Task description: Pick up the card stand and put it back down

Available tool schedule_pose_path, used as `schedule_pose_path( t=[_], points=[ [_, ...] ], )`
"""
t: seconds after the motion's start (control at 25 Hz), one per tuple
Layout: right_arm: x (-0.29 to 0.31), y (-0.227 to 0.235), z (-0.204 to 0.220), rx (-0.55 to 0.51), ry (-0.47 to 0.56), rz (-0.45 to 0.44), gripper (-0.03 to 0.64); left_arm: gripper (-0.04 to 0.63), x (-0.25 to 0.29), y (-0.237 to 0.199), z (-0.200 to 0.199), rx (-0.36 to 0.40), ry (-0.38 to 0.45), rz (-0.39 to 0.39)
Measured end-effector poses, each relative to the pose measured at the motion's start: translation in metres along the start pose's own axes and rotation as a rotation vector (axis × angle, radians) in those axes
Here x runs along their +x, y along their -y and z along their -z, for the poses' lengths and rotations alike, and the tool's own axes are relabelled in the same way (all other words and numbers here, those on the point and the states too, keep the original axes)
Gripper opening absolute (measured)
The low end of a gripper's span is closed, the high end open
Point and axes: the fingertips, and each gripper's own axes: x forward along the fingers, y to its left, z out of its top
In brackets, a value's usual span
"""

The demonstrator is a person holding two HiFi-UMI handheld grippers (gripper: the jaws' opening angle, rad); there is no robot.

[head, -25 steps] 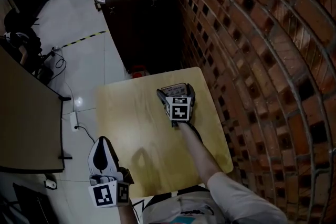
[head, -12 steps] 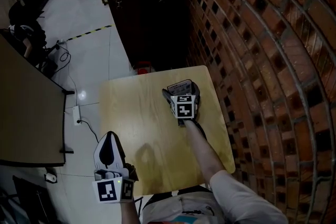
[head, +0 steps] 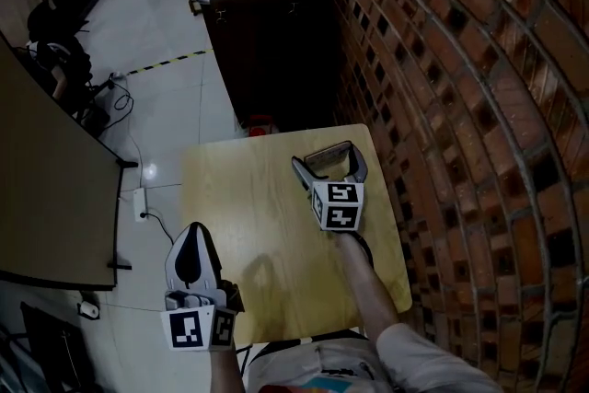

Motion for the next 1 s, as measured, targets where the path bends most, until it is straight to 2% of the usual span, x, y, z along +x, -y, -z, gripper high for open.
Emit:
schedule_pose_path(
  t=[0.2,0.4,0.52,0.68,1.0],
  points=[
    [-0.087,-0.023,-0.09,-0.037,0.228,-0.055,0.569,0.005,-0.001,0.016,-0.016,0.002,0.052,0.03],
    [-0.162,-0.037,-0.125,-0.047,0.357,-0.06,0.571,0.005,-0.006,0.033,-0.028,0.027,0.092,0.065],
    [-0.186,-0.04,-0.12,-0.07,0.368,-0.041,0.569,0.005,-0.006,0.043,-0.03,0.041,0.11,0.08],
    [-0.198,-0.045,-0.108,-0.084,0.353,-0.058,0.571,0.005,-0.009,0.049,-0.037,0.039,0.127,0.093],
    [-0.209,-0.054,-0.112,-0.064,0.368,-0.08,0.569,0.005,-0.017,0.04,-0.044,0.018,0.143,0.072]
  ],
)
